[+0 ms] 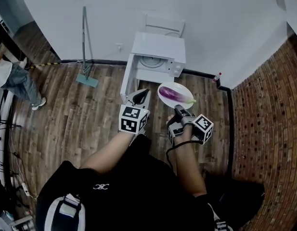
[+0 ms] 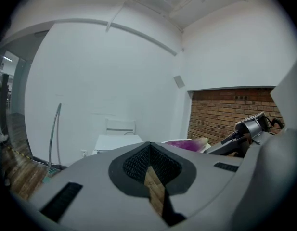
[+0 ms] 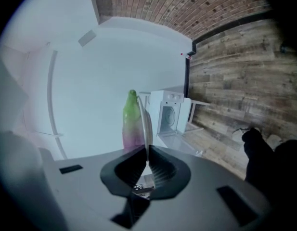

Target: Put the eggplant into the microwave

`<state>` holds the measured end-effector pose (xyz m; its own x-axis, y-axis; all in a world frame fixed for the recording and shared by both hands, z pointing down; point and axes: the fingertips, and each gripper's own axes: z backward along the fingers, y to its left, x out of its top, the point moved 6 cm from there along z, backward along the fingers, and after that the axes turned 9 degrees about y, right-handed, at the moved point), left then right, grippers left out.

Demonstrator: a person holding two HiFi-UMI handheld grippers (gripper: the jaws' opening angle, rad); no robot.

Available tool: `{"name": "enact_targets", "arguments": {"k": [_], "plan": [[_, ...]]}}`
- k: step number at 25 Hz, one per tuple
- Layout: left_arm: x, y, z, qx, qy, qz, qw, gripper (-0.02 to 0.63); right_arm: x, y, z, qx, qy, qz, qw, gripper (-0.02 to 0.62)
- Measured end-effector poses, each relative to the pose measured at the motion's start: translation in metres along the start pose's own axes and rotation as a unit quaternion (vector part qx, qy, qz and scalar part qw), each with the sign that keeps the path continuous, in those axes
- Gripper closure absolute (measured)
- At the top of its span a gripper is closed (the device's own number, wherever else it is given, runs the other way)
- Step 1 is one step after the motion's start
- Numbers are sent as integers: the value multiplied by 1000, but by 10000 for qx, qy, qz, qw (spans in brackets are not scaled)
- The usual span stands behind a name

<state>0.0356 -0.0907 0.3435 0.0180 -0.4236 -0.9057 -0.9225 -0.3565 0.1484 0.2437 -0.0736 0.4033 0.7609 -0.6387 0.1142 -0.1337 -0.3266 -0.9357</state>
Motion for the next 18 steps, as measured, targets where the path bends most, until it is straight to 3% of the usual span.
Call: {"name": "enact_targets", "arguments": {"k": [18], "plan": [[77, 108, -159, 46, -89, 282, 9996, 607, 113, 77, -170, -32, 212, 328, 9992, 569]]}}
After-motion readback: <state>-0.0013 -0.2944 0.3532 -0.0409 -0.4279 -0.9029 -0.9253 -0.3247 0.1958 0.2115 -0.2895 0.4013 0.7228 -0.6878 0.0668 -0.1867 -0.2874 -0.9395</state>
